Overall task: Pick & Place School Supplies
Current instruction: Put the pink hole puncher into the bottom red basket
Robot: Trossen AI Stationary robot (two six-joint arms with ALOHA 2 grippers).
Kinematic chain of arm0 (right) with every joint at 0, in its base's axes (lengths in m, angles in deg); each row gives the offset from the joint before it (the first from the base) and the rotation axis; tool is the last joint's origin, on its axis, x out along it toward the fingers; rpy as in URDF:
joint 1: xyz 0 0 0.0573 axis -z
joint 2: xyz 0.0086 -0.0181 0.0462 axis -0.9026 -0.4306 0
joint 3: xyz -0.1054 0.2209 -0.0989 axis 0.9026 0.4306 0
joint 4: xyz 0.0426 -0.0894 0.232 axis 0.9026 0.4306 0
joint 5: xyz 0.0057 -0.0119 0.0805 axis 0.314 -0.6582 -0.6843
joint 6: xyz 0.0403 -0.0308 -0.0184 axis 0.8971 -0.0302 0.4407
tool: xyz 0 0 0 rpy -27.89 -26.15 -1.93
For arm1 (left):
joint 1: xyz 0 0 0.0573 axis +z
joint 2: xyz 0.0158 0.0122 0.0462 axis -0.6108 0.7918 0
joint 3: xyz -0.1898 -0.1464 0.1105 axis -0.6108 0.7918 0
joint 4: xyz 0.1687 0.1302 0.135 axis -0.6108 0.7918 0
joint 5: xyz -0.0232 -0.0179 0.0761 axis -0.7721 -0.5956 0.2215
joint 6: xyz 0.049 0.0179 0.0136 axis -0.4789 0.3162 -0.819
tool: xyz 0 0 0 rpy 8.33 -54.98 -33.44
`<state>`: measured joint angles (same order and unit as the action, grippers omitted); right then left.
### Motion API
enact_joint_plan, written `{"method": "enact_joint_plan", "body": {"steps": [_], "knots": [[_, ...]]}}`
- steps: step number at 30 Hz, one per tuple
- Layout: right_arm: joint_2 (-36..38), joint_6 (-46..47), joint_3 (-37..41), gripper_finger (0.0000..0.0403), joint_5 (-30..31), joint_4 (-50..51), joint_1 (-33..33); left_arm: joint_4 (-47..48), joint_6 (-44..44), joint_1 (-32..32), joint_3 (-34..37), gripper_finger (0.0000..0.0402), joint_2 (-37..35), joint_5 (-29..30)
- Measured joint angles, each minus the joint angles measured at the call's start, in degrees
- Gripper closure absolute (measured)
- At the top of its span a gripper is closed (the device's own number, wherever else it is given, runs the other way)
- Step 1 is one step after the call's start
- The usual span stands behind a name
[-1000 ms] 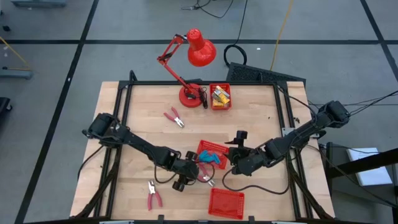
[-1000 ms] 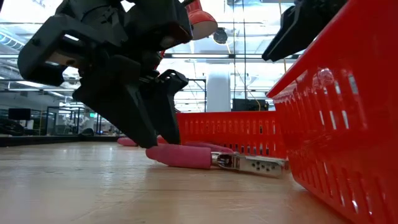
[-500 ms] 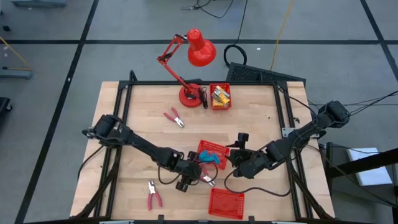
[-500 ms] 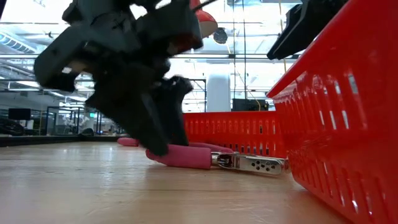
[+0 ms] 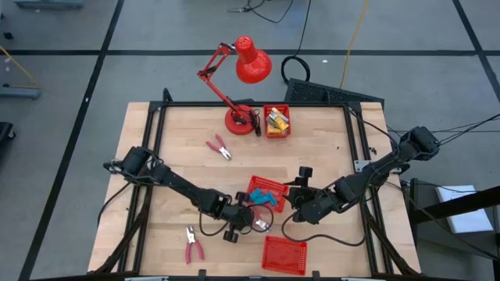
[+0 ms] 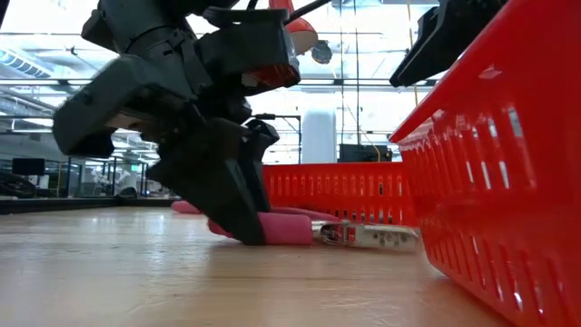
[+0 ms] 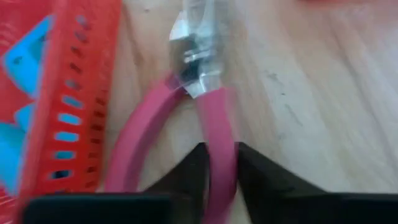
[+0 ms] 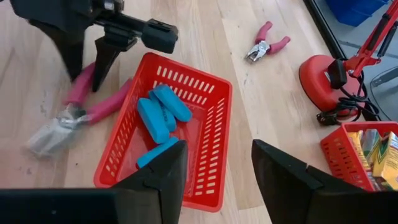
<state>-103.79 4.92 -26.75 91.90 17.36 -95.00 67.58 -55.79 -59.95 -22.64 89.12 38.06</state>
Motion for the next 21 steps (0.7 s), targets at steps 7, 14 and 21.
{"method": "enact_joint_plan", "body": {"steps": [7, 14, 21], "knots": [[0.0, 1.1, 0.0, 0.0239, -0.2, -0.1, -0.1, 0.3, -0.9, -2.2, 0.1, 0.0361, 0.0, 2.7], [0.0, 1.5, 0.0, 0.0239, -0.3, -0.1, -0.5, 3.2, 2.3, -5.4, 0.2, 0.0361, -2.0, 4.9], [0.0, 1.4, 0.0, 0.0239, -0.3, -0.3, -0.4, 5.7, 4.3, -7.5, 0.2, 0.0361, -5.6, 8.9]]}}
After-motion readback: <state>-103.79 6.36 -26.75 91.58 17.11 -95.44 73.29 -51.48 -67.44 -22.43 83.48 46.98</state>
